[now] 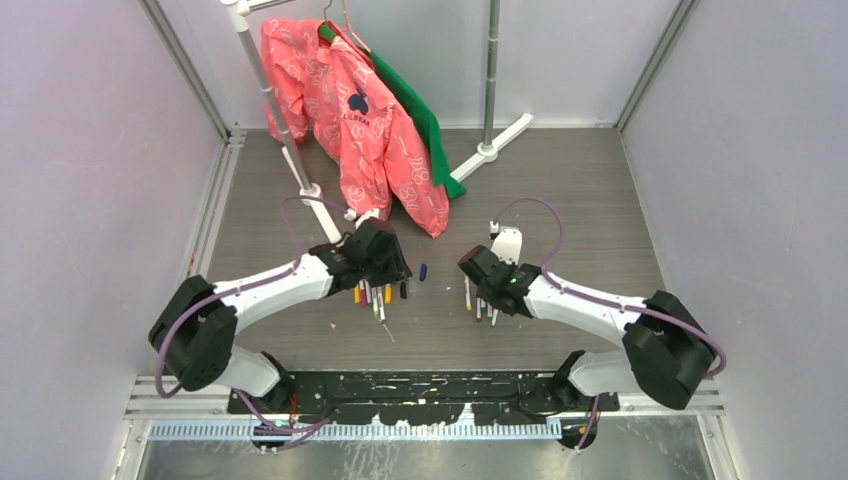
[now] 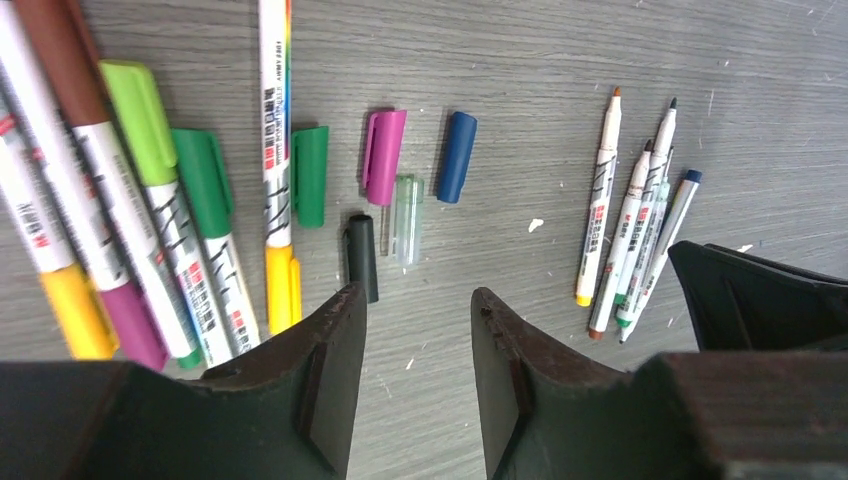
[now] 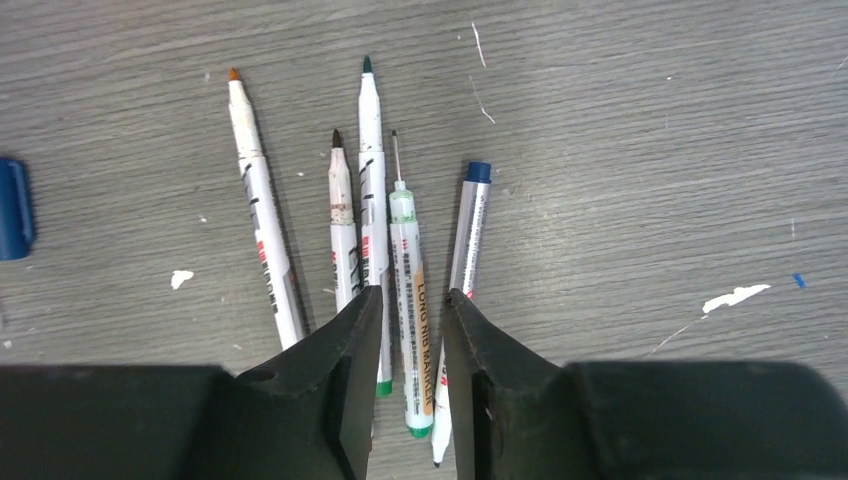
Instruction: Open the pen caps
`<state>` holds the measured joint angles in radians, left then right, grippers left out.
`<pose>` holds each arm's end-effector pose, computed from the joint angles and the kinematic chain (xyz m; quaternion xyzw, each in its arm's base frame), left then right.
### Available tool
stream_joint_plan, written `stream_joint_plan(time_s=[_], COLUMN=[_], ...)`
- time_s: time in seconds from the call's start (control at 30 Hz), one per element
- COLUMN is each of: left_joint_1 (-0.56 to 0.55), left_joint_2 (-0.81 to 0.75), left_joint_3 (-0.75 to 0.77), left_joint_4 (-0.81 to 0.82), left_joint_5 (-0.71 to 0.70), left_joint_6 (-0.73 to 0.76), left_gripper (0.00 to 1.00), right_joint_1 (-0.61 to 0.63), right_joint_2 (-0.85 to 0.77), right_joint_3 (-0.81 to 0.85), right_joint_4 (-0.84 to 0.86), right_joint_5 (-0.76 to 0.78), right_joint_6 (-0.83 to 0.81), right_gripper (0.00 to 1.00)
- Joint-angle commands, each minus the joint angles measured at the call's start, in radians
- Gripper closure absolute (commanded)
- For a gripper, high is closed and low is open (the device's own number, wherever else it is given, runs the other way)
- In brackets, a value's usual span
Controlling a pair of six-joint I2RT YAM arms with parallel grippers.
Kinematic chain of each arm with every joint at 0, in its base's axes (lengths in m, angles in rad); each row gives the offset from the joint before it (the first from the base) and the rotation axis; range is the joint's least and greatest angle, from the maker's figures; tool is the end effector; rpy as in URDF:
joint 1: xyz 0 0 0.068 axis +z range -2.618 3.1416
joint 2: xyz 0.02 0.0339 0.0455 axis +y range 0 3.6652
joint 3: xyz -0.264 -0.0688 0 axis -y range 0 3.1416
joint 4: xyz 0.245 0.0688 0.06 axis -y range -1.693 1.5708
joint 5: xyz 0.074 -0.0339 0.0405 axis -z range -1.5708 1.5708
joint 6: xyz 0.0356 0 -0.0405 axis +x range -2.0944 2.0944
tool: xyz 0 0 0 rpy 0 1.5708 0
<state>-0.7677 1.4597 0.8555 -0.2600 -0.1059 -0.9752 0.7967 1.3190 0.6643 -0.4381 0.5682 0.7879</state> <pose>0.2166 -0.2039 0.2029 -0.1152 0.9300 -0.2324 0.2604 0.1765 0.1532 0.1752 0.0622 0.9329 -0.0294 0.3535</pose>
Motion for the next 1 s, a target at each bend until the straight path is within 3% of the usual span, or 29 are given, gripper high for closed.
stream_joint_plan(time_s=[0.0, 0.27, 0.57, 0.97], left_joint_1=[-0.006, -0.008, -0.003, 0.041], left_joint_2=[-0.118, -0.186, 0.034, 0.215], left_joint_3=[0.062, 0.052, 0.218, 0.33], left_joint_4=[-0.144, -0.31, -0.343, -0.334], left_joint_5=[-0.082, -0.238, -0.331, -0.292], left_joint_6=[0.046, 0.062, 0.134, 0.181], left_gripper=[0.56, 0.56, 0.57, 0.57], right_joint_1=[-0.001, 0.02, 0.047, 0.051], right_joint_2=[-0.104, -0.204, -0.224, -0.227], right_joint_3=[0.043, 0.044, 0.04, 0.015], right_joint_4=[0.0, 0.011, 0.042, 0.067], right_joint_5=[0.015, -0.023, -0.022, -0.028], right_joint_6=[-0.022, -0.045, -0.052, -0.067], right_gripper=[0.65, 0.63, 0.63, 0.63])
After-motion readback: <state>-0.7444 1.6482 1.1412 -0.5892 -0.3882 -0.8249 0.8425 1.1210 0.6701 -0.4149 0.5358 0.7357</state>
